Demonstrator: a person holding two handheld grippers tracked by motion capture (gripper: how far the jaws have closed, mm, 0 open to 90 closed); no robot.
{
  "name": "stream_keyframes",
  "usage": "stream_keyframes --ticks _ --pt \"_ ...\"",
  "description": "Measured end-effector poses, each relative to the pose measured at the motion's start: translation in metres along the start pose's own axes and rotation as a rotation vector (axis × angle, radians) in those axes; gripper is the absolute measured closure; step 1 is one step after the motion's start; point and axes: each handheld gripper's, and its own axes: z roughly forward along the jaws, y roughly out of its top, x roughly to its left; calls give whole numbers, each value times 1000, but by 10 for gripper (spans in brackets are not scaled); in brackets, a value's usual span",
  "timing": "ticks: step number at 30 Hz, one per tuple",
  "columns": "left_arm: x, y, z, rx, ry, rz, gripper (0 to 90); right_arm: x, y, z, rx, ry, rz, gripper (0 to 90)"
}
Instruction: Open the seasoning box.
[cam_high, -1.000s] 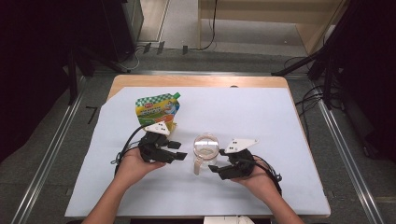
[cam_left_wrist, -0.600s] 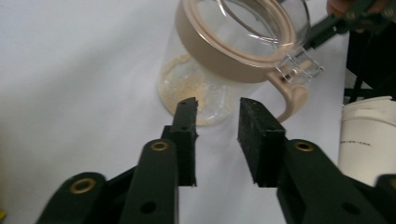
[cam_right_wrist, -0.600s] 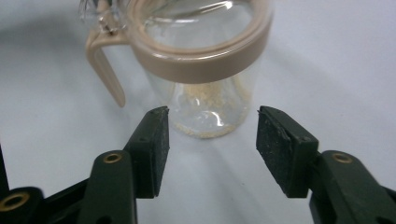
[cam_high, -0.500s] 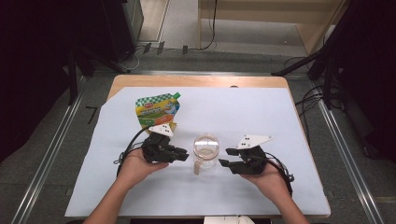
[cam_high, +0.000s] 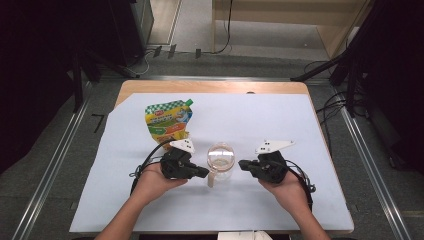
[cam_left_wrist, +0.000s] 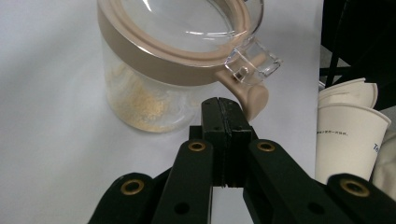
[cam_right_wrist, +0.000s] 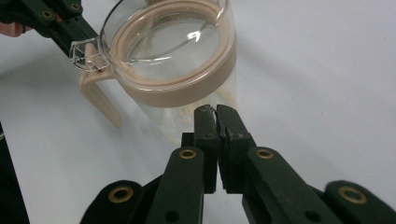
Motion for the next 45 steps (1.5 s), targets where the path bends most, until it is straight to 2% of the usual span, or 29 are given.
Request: stream_keyframes --ticks 8,17,24,27,29,31,34,40,42,45 --pt "-1 1 4 14 4 9 900 -2 0 5 2 20 27 900" --pt "-5 3 10 27 14 26 900 0 1 15 22 17 15 900" --pt "-13 5 15 31 14 40 900 -3 1 18 20 22 29 900" --pt "-20 7 17 0 -15 64 900 2 3 25 30 22 1 900" --pt "-22 8 15 -24 -26 64 900 4 4 27 22 16 -3 900" --pt "-21 8 15 -25 -24 61 900 3 4 28 22 13 -4 900" --pt "-19 8 18 -1 -11 54 900 0 5 29 19 16 5 900" --pt "-17 8 10 -2 -13 52 900 1 5 19 3 26 19 900" --pt "-15 6 4 -1 -4 51 900 5 4 11 1 33 35 900" --pt "-10 4 -7 -12 7 35 899 13 2 3 -13 37 28 900"
